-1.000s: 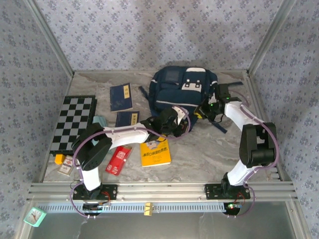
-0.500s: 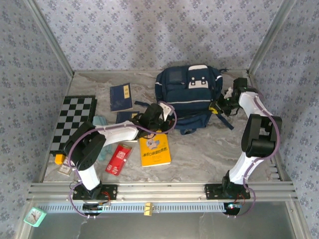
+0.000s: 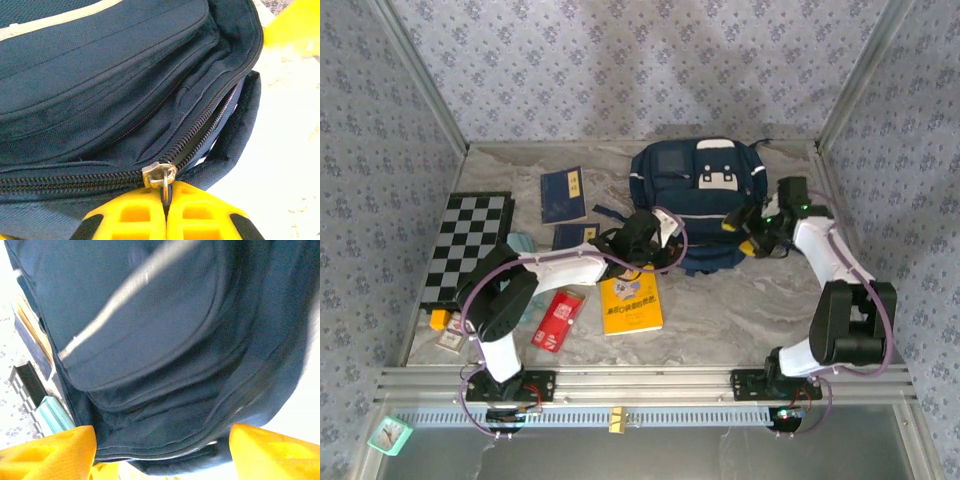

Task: Pack the student bag

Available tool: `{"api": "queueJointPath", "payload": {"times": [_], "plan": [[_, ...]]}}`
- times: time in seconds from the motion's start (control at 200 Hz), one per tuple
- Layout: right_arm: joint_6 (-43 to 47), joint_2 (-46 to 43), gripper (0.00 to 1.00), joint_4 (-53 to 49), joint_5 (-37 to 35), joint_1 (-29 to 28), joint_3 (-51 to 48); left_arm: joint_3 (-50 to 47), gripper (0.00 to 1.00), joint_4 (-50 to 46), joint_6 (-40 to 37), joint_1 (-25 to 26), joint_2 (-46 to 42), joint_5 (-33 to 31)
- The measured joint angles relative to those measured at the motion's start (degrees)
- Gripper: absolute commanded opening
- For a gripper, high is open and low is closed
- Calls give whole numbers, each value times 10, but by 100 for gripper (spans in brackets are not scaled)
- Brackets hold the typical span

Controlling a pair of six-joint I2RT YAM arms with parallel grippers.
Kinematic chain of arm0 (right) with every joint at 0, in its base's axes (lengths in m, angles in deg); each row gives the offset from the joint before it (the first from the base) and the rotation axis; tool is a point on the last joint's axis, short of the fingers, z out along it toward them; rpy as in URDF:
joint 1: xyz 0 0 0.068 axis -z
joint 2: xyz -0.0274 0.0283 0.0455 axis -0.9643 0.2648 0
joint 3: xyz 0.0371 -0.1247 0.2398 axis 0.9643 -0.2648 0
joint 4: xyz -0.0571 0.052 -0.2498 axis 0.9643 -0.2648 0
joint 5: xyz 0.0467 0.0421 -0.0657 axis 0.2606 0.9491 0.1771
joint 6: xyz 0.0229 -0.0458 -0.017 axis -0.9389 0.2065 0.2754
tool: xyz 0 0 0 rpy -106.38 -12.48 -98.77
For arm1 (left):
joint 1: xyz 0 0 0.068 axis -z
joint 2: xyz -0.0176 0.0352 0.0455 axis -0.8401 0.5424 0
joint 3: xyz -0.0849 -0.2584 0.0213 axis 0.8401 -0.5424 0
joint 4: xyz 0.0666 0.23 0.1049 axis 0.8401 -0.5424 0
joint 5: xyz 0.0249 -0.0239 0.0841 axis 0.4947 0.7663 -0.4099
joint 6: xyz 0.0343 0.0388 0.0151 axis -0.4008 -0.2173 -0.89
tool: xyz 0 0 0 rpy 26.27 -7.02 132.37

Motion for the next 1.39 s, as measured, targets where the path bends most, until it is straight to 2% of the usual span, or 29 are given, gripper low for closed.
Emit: {"api": "queueJointPath", "payload": {"times": [0.19, 0.365, 0.46, 0.55, 0.67, 0.795, 0.89, 1.114, 1.394], "plan": [[-136, -9, 73, 73, -34, -100, -51, 17, 0, -13, -11, 16, 12, -8], [-220, -9, 68, 115, -88, -134, -52, 19, 0, -16, -13, 21, 15, -11], [-250, -9, 61, 125, -116, -148, -53, 23, 0, -15, -13, 22, 15, -12], [-266, -9, 50, 128, -142, -162, -54, 24, 0, -15, -13, 23, 15, -14], [-282, -8, 31, 136, -159, -165, -65, 27, 0, -17, -13, 23, 15, -14], [-269, -8, 11, 134, -167, -159, -66, 30, 0, -18, -16, 23, 15, -16], [-249, -7, 0, 131, -156, -150, -66, 30, 0, -21, -21, 25, 15, -20], [-199, -7, 0, 111, -99, -101, -56, 8, 0, -13, -27, 16, -4, -21], [-143, -20, 0, 84, -73, -38, -45, -39, 0, -10, -23, -83, -39, 25]]}}
